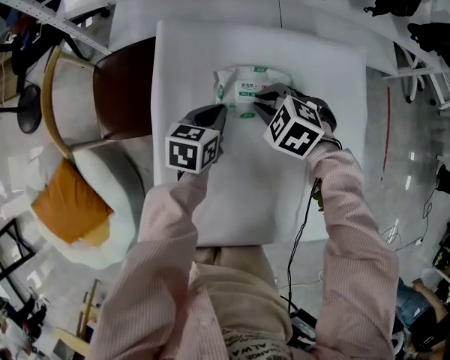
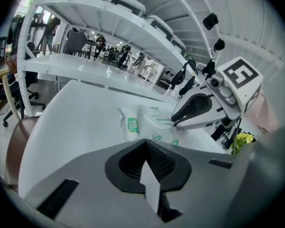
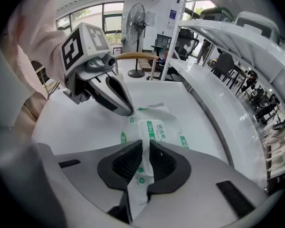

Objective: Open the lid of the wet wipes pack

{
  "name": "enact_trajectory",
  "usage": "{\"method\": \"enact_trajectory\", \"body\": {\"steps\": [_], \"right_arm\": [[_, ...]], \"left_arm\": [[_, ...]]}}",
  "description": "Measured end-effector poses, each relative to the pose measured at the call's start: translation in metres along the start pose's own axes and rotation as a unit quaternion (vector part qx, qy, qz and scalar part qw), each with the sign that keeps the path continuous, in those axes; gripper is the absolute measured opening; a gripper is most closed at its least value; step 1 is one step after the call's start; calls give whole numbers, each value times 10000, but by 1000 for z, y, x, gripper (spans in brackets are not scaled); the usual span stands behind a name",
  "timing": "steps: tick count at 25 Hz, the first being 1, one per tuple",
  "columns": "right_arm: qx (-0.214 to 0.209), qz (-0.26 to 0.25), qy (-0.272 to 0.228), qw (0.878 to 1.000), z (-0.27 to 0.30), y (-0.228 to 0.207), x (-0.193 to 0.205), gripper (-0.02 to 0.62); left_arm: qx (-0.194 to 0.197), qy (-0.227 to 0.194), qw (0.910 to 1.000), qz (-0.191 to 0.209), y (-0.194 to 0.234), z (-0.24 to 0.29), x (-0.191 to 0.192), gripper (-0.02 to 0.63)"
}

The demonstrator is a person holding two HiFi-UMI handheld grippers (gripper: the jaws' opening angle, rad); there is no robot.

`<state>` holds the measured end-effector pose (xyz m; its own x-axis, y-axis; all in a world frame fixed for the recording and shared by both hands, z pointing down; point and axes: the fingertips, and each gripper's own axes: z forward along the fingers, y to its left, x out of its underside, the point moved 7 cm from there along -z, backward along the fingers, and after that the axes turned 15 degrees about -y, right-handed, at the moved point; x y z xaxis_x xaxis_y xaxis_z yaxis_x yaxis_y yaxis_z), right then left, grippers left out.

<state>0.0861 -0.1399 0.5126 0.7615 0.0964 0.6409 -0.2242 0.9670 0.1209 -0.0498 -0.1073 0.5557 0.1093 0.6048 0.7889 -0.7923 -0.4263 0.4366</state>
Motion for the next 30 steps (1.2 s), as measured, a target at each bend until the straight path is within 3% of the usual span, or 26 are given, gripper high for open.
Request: {"method": "enact_trajectory", "body": {"steps": [4,11,30], "right_arm": [[-102,269,-131,9995,-5,-9,-5,34],[-36,316,-302,9990,-12,-18,-10,32],[880,216,-616,9940,-10,-60,-20,21]], "left_arm": [[-15,8,10000,10,1,0,-1,-5],[-49,1,10000,-31,1,0,0,-5],[-130,-42,9998,-109,1,-1,1,-5]]}}
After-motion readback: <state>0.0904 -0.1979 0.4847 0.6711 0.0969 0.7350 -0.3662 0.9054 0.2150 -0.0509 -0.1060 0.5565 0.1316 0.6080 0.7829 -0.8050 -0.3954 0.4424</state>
